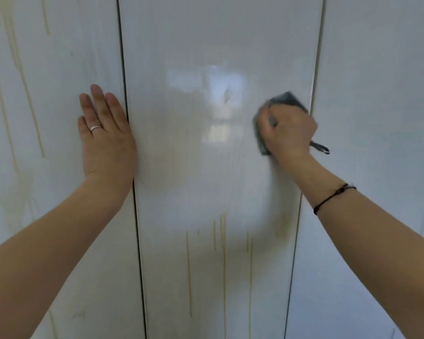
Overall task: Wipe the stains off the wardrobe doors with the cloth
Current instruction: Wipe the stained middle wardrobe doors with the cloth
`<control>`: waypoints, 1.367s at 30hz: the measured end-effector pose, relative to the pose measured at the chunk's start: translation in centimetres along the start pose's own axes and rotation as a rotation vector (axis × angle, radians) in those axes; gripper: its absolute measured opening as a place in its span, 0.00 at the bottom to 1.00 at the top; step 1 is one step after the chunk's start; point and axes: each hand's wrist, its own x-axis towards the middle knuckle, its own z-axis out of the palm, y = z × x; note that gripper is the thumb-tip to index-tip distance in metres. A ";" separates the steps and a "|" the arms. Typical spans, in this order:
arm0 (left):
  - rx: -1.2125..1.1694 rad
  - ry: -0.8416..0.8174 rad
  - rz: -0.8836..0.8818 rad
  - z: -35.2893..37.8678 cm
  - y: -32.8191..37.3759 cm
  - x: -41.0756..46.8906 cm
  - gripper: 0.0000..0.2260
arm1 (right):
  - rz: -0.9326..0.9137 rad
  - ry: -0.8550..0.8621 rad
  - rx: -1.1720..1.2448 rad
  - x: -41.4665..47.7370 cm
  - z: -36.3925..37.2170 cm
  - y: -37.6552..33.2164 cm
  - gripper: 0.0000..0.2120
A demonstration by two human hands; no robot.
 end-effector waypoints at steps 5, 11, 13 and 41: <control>0.012 -0.008 -0.015 -0.2 0.2 0.2 0.25 | 0.439 -0.006 0.071 -3.4 0.5 -3.2 0.18; 0.049 -0.002 -0.005 -0.4 0.4 -0.1 0.26 | -0.312 -0.264 0.277 -24.5 -1.3 -8.2 0.17; 0.067 -0.005 0.014 -0.3 0.3 -0.2 0.26 | -0.512 -0.313 0.306 -26.0 -1.7 -7.1 0.17; 0.268 0.037 0.160 0.7 -0.6 -4.5 0.25 | -0.238 -0.069 0.206 -12.8 1.6 -14.0 0.17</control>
